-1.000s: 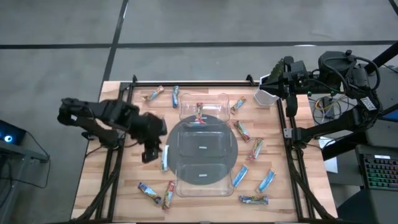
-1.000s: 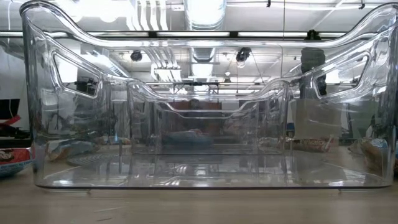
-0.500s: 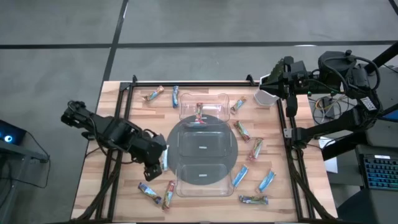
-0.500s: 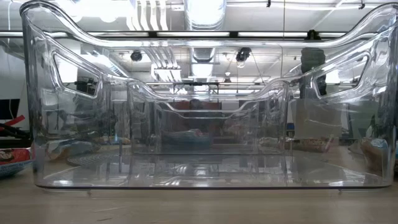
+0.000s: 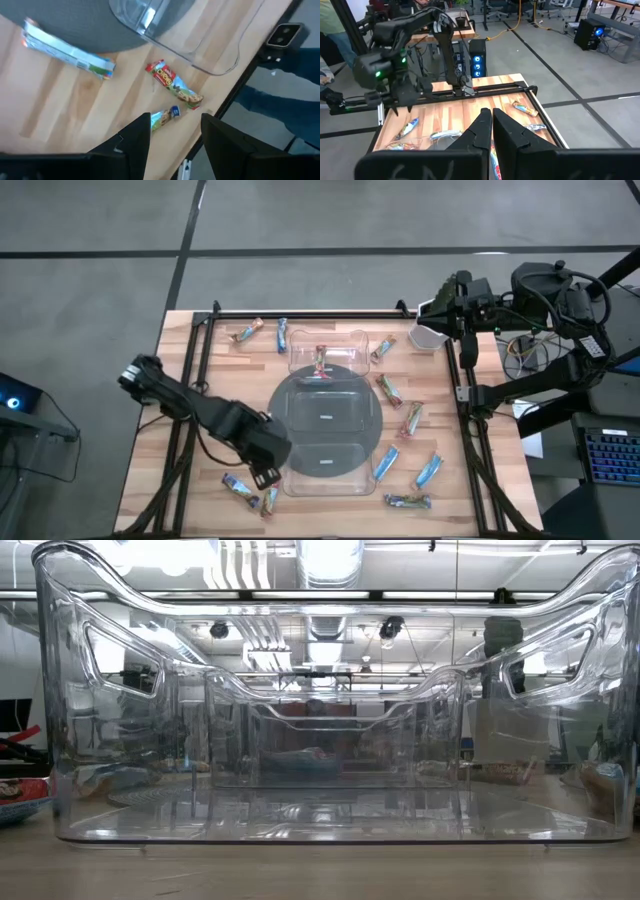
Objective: Pick and place Granola Bars by type
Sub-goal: Put the red granola bar into the top transparent bin
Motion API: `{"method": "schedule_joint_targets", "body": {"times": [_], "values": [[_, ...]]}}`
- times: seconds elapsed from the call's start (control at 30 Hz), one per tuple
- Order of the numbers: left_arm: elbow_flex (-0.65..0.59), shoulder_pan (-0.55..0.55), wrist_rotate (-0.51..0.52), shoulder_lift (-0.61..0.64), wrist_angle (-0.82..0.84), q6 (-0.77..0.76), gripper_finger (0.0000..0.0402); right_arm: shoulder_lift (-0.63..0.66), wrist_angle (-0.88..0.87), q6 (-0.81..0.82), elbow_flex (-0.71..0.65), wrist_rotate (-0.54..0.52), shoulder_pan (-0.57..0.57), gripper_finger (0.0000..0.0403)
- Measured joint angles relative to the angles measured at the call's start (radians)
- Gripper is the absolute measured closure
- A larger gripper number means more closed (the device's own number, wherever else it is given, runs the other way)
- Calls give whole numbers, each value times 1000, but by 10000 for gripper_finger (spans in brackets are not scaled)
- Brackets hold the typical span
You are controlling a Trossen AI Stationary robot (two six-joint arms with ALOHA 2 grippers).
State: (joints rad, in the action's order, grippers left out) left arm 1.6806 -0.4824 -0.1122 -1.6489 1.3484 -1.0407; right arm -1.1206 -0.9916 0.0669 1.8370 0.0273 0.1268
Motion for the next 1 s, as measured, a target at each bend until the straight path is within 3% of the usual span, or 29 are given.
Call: {"method": "schedule_joint_targets", "body": {"times": [0.23,0.43,0.53,0.73,1.0], "values": [[0,-92,64,-47,-106,-27,243,0,0,-11,0,0,0,394],[0,-190,74,-53,-166,108,243,0,0,-27,0,2,0,394],[0,-235,74,-62,-168,284,243,0,0,-34,0,2,0,394],[0,-304,101,-80,-162,842,243,0,0,-19,0,3,0,394],[0,-309,323,-128,-73,1401,243,-3,1,41,-1,0,0,394]]}}
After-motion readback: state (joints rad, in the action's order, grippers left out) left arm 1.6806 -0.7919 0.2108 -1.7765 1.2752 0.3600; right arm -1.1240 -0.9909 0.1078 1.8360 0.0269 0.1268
